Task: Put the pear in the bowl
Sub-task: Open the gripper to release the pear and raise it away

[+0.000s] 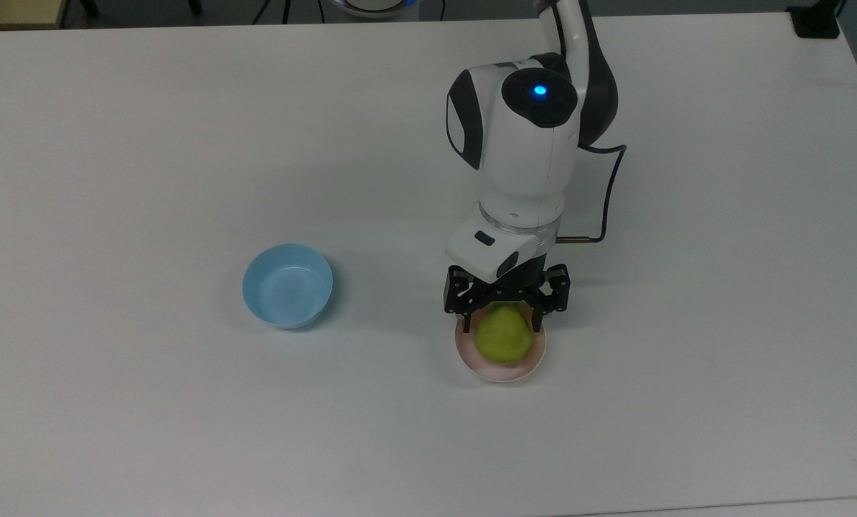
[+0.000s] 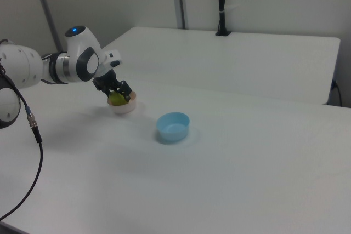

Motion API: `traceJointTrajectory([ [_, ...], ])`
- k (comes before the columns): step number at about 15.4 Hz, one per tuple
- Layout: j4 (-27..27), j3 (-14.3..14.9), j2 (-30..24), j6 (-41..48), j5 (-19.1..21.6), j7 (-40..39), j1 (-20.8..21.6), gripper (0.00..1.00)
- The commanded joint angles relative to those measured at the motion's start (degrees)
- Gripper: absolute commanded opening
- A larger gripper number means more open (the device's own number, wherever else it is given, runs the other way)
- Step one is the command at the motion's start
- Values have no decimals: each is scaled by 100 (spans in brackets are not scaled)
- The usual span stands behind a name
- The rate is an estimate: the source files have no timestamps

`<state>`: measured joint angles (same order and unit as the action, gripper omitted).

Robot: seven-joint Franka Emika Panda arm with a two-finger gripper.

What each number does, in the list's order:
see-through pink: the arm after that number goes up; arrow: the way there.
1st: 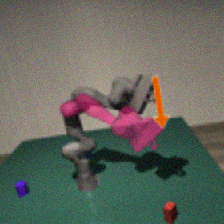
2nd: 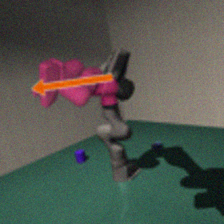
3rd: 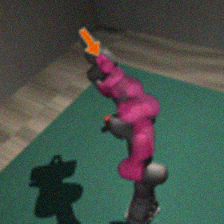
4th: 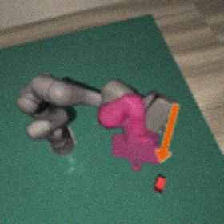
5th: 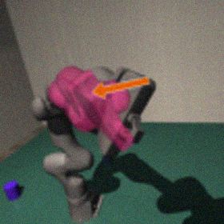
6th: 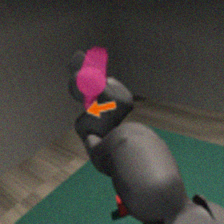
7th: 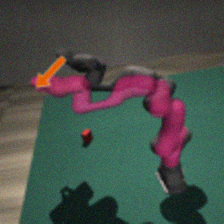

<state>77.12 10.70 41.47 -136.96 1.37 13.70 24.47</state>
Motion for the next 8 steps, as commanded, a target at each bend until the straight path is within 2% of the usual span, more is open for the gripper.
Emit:
traceJointTrajectory([
  [1, 13, 134, -120, 3, 57, 53, 129, 100],
  [2, 31, 134, -226, 11, 65, 54, 102, 100],
  [4, 546, 108, -952, 221, 65, 54, 41, 100],
  [7, 1312, 46, -2209, 1500, 57, -60, -405, 100],
  [8, 1418, 11, -2465, 1949, 57, -104, -590, 100],
])
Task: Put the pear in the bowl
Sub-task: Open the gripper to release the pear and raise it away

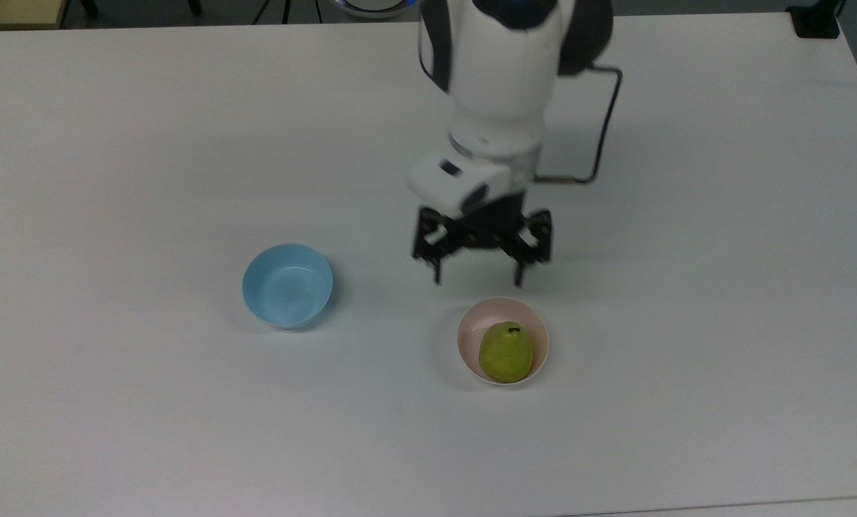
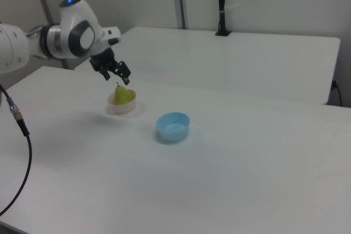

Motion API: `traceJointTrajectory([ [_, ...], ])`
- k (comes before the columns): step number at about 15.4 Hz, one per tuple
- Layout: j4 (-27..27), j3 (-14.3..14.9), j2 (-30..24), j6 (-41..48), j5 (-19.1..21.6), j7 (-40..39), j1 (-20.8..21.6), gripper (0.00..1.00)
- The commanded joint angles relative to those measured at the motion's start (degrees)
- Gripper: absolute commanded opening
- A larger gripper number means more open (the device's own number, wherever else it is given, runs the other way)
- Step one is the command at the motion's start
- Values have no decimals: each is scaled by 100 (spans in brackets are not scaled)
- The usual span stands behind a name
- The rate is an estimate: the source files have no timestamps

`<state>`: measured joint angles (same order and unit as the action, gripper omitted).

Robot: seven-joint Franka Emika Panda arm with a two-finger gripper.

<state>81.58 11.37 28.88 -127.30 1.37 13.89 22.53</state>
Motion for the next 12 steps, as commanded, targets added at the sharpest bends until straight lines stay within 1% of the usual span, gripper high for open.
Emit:
traceJointTrajectory([
  [1, 1052, -143, -1470, 1449, 57, -193, -581, 100],
  [3, 1219, -379, -1936, 2197, -31, -403, -1090, 100],
  [4, 1376, -563, -2182, 2461, -162, -552, -1371, 100],
  [5, 1543, -739, -2393, 2655, -268, -693, -1627, 100],
  [7, 1746, -934, -2702, 2911, -339, -843, -1970, 100],
  [9, 1826, -996, -2904, 2974, -330, -922, -2226, 100],
  [12, 1817, -996, -2932, 2983, -330, -941, -2315, 100],
])
